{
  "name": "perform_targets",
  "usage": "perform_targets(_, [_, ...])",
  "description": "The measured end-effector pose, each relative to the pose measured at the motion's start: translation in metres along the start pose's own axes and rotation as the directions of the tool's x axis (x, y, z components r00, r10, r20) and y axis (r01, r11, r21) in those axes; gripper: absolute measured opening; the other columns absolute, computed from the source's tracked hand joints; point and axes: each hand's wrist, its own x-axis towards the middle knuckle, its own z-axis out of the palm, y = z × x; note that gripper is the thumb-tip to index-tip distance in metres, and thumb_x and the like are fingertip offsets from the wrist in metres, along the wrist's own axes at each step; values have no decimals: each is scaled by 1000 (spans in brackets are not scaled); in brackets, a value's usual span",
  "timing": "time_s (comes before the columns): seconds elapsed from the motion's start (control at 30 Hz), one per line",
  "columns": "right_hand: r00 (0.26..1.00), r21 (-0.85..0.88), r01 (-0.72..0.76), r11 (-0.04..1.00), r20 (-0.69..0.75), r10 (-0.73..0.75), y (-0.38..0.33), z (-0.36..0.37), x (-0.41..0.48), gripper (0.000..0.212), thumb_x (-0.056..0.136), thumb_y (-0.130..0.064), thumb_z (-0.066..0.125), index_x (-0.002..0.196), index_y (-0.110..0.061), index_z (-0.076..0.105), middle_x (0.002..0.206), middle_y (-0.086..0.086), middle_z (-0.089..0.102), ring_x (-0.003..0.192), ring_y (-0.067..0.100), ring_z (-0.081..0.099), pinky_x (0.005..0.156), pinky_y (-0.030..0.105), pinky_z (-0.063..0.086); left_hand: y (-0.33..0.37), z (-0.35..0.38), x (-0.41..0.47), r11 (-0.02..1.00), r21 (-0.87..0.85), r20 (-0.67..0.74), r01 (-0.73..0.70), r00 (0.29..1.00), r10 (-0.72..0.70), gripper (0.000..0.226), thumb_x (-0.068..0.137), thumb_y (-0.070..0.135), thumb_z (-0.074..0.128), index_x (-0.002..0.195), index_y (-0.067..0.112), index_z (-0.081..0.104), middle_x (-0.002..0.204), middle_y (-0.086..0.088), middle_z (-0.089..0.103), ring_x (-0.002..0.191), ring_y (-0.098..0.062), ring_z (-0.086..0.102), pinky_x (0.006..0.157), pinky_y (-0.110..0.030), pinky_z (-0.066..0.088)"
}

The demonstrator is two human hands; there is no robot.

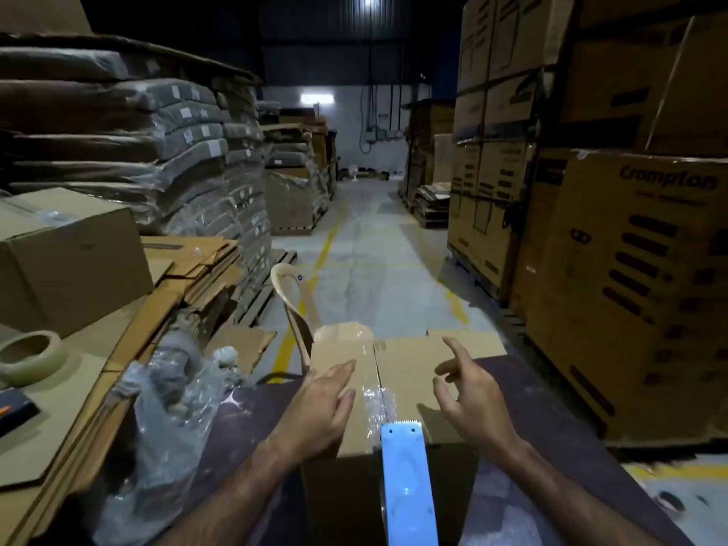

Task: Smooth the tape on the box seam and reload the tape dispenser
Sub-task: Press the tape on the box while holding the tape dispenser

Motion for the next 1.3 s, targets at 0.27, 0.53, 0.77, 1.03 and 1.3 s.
perform_targets(0.27, [973,190,-227,955,10,230,-12,4,-71,34,89,-21,64,122,-23,58,78,-6,64,75,11,62,68,40,55,1,10,-24,981,53,467,-189,872,143,80,88,31,48,154,22,6,163,2,5,149,-11,1,121,-44,-3])
perform_targets(0.53, [917,226,-392,891,178,358,-47,29,-156,77,60,-77,62,125,-41,43,117,-24,51,111,3,49,89,30,46,-4,17,-22,907,195,483,-372,842,242,81,84,29,62,150,18,17,163,-5,4,149,-19,0,121,-52,7])
perform_targets(0.77, [842,213,-538,815,98,530,-59,65,-177,103,48,-67,77,135,-38,31,120,-10,52,111,16,51,93,41,48,-9,32,-17,877,238,464,-416,842,274,85,87,34,61,152,9,13,162,-8,4,149,-21,1,122,-48,6])
perform_targets(1.03, [802,200,-583,787,-11,597,-53,84,-189,100,46,-62,82,130,-35,35,111,0,57,102,27,53,84,40,52,-11,41,-14,843,267,429,-467,841,330,95,82,36,68,153,21,6,162,-3,10,148,-20,9,119,-48,16])
perform_targets(1.3, [879,146,-461,875,-62,473,-46,90,-184,84,55,-43,83,124,-37,36,101,-10,57,92,21,56,78,46,56,-3,44,-11,876,289,418,-385,874,246,97,73,30,79,148,16,19,161,-5,11,146,-22,12,118,-48,18])
